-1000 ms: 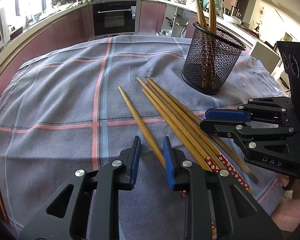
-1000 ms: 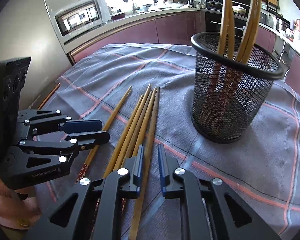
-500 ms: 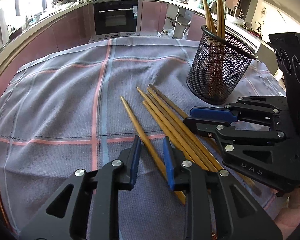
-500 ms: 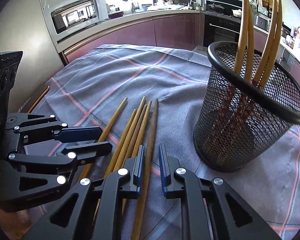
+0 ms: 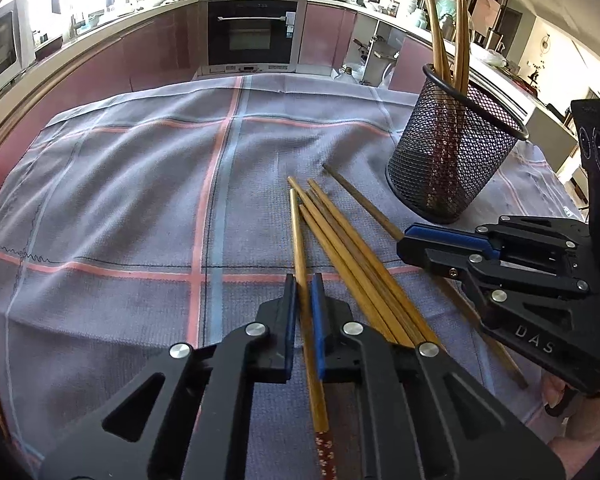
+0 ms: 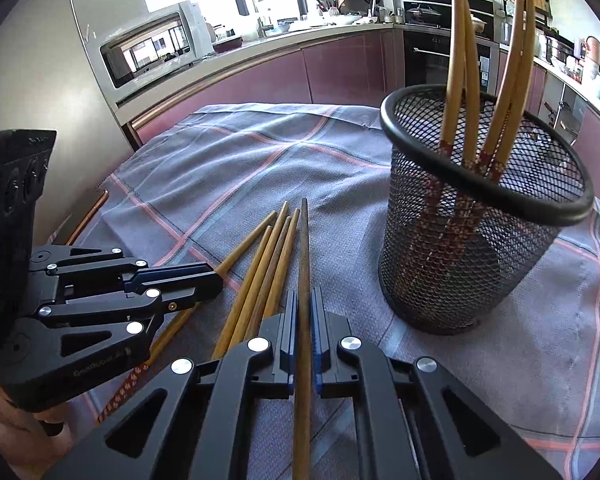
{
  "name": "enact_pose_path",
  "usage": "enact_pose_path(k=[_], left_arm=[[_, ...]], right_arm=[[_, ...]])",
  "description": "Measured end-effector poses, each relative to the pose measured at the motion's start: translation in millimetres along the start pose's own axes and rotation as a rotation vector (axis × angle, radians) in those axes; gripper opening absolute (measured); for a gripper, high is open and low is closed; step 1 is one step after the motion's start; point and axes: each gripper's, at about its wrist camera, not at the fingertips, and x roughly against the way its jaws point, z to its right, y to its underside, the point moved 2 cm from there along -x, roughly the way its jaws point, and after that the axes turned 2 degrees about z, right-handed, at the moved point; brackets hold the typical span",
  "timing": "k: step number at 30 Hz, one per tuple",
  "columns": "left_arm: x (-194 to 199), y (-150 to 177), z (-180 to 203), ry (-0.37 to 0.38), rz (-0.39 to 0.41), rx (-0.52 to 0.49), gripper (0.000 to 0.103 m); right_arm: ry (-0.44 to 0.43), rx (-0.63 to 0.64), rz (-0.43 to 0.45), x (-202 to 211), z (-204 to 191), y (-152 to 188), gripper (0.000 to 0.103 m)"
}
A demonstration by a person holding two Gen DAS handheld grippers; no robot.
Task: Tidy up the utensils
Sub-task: 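Grasp one bamboo chopstick with the right tool while the left tool grasps another, then lift the chopstick upright over the mesh cup with the right tool while the left tool carries its own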
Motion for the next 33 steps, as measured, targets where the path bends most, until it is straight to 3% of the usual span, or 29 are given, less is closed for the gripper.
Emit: enact_pose_path(k=[19,33], left_arm=[[40.4,-5.4,3.7,0.048,0.075,-0.010,0.007],[97.7,-18.2,8.2,0.196,0.171,-0.017,0.007]], right_arm=[[-0.088,0.000,0.153,58.8,-3.0,-7.4,0.005],[-0.088,-0.035,0.294,107.8,12.7,-17.0,0.005]])
